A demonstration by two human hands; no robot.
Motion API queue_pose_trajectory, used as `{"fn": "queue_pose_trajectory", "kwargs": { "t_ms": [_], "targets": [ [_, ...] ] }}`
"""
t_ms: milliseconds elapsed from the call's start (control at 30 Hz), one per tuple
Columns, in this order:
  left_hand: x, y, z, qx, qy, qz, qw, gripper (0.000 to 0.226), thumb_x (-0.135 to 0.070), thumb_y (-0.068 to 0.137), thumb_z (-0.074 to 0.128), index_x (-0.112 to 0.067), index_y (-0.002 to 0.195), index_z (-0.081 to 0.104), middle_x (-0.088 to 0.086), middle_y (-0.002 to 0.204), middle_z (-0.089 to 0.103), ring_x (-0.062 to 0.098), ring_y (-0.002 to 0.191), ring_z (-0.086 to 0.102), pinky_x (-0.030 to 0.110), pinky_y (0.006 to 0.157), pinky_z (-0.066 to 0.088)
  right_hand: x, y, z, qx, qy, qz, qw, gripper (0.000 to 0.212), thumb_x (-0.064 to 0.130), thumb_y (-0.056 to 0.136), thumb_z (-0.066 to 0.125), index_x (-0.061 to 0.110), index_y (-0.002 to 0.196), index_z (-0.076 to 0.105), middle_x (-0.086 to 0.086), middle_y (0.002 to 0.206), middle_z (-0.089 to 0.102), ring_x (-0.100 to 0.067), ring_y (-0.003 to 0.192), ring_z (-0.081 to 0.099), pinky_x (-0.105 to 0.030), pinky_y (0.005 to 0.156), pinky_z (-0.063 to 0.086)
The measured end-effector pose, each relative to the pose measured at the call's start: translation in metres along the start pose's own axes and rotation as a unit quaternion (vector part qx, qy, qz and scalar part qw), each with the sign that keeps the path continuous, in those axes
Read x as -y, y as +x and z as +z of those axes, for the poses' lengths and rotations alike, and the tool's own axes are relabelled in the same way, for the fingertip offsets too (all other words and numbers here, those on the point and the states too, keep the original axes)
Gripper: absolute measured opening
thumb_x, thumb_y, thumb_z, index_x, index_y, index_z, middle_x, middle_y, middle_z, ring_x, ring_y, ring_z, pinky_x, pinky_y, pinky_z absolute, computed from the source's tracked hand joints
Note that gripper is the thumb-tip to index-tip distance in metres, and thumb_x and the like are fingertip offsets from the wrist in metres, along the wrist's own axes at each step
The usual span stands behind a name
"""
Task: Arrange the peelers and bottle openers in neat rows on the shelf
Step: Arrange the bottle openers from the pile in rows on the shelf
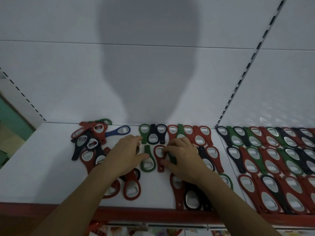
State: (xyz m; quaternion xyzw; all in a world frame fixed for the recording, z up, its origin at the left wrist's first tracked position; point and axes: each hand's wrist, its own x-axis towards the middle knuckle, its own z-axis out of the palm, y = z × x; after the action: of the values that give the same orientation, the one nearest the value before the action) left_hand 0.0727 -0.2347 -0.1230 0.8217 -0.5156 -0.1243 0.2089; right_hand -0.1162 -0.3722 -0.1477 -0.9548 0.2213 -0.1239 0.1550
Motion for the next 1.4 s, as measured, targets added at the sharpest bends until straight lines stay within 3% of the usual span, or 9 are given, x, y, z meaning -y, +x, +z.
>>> {"fn": "queue_pose_trajectory", "kwargs": {
  "t_ms": [200, 767, 900, 933, 1000, 1067, 1100, 1300, 1400],
  "targets": [
    [0.006, -0.006, -0.001, 0.114, 0.056, 0.085, 0.988, 0.083, -0.057, 0.077, 0.081, -0.028, 0.148, 0.05, -0.015, 0.133, 0.049, 0.004, 0.115, 0.05, 0.027, 0.098, 0.047, -0.002, -0.003, 0.002, -0.012, 0.015, 0.002, 1.0, 0.044, 0.055, 0.09, 0.061, 0.031, 0.126, 0.065, 0.014, 0.13, 0.052, -0.01, 0.125, 0.036, -0.04, 0.105, 0.035],
    [0.007, -0.004, 0.0, 0.111, 0.043, 0.108, 0.987, 0.07, -0.051, 0.084, 0.078, -0.031, 0.146, 0.052, -0.019, 0.136, 0.048, 0.001, 0.118, 0.05, 0.028, 0.101, 0.047, -0.002, -0.004, 0.003, -0.019, 0.015, 0.004, 1.0, 0.043, 0.054, 0.09, 0.062, 0.029, 0.124, 0.066, 0.014, 0.128, 0.056, -0.008, 0.123, 0.043, -0.045, 0.106, 0.039],
    [0.005, -0.003, -0.005, 0.037, -0.089, 0.059, 0.994, 0.046, -0.029, 0.091, 0.073, -0.04, 0.133, 0.058, -0.012, 0.119, 0.056, -0.006, 0.083, 0.054, 0.017, 0.072, 0.049, 0.001, -0.002, -0.002, -0.044, 0.045, -0.008, 0.998, 0.036, 0.045, 0.094, 0.062, 0.025, 0.124, 0.066, 0.011, 0.125, 0.06, -0.008, 0.119, 0.048, -0.04, 0.104, 0.043],
    [0.002, -0.002, -0.008, -0.002, -0.212, 0.025, 0.977, 0.042, -0.015, 0.093, 0.066, -0.039, 0.127, 0.063, -0.005, 0.114, 0.059, -0.004, 0.075, 0.054, 0.019, 0.066, 0.049, 0.004, -0.002, -0.005, -0.066, 0.072, -0.008, 0.995, 0.033, 0.042, 0.095, 0.062, 0.025, 0.124, 0.066, 0.012, 0.122, 0.061, -0.007, 0.115, 0.05, -0.034, 0.1, 0.044],
    [-0.008, -0.003, -0.012, -0.007, -0.526, -0.041, 0.85, 0.045, -0.002, 0.087, 0.052, -0.025, 0.121, 0.072, 0.008, 0.116, 0.068, 0.004, 0.086, 0.065, 0.024, 0.071, 0.055, 0.014, 0.0, -0.011, -0.104, 0.145, 0.013, 0.984, 0.027, 0.04, 0.096, 0.062, 0.03, 0.121, 0.065, 0.02, 0.114, 0.062, 0.002, 0.106, 0.054, -0.017, 0.089, 0.044],
    [-0.021, -0.006, -0.008, 0.033, -0.686, -0.043, 0.726, 0.042, 0.001, 0.091, 0.052, -0.014, 0.126, 0.071, 0.014, 0.125, 0.071, 0.024, 0.113, 0.07, 0.034, 0.085, 0.059, 0.026, 0.003, -0.016, -0.101, 0.259, 0.043, 0.96, 0.023, 0.04, 0.094, 0.065, 0.035, 0.117, 0.063, 0.023, 0.104, 0.067, 0.002, 0.096, 0.062, -0.011, 0.074, 0.05],
    [-0.027, -0.008, -0.005, 0.046, -0.71, -0.03, 0.702, 0.038, 0.0, 0.094, 0.054, -0.012, 0.127, 0.07, 0.015, 0.129, 0.07, 0.029, 0.12, 0.068, 0.036, 0.09, 0.059, 0.032, 0.004, -0.018, -0.095, 0.32, 0.058, 0.941, 0.024, 0.038, 0.093, 0.069, 0.034, 0.116, 0.063, 0.02, 0.1, 0.069, -0.001, 0.09, 0.066, -0.013, 0.07, 0.053],
    [-0.031, -0.022, 0.005, 0.054, -0.705, -0.019, 0.707, 0.031, -0.013, 0.098, 0.058, -0.018, 0.125, 0.073, 0.013, 0.131, 0.069, 0.03, 0.123, 0.065, 0.036, 0.094, 0.057, 0.048, 0.002, -0.023, -0.115, 0.428, 0.109, 0.89, 0.029, 0.012, 0.088, 0.077, 0.017, 0.114, 0.065, -0.003, 0.081, 0.077, -0.018, 0.079, 0.075, -0.047, 0.079, 0.061],
    [-0.022, -0.032, 0.0, 0.02, -0.608, -0.016, 0.794, 0.035, -0.014, 0.104, 0.05, -0.035, 0.121, 0.074, -0.003, 0.126, 0.072, 0.017, 0.117, 0.069, 0.032, 0.09, 0.058, 0.053, -0.005, -0.029, -0.108, 0.416, 0.114, 0.896, 0.031, 0.01, 0.092, 0.072, 0.022, 0.12, 0.066, -0.003, 0.078, 0.074, -0.016, 0.077, 0.072, -0.038, 0.076, 0.06]
  ]
}}
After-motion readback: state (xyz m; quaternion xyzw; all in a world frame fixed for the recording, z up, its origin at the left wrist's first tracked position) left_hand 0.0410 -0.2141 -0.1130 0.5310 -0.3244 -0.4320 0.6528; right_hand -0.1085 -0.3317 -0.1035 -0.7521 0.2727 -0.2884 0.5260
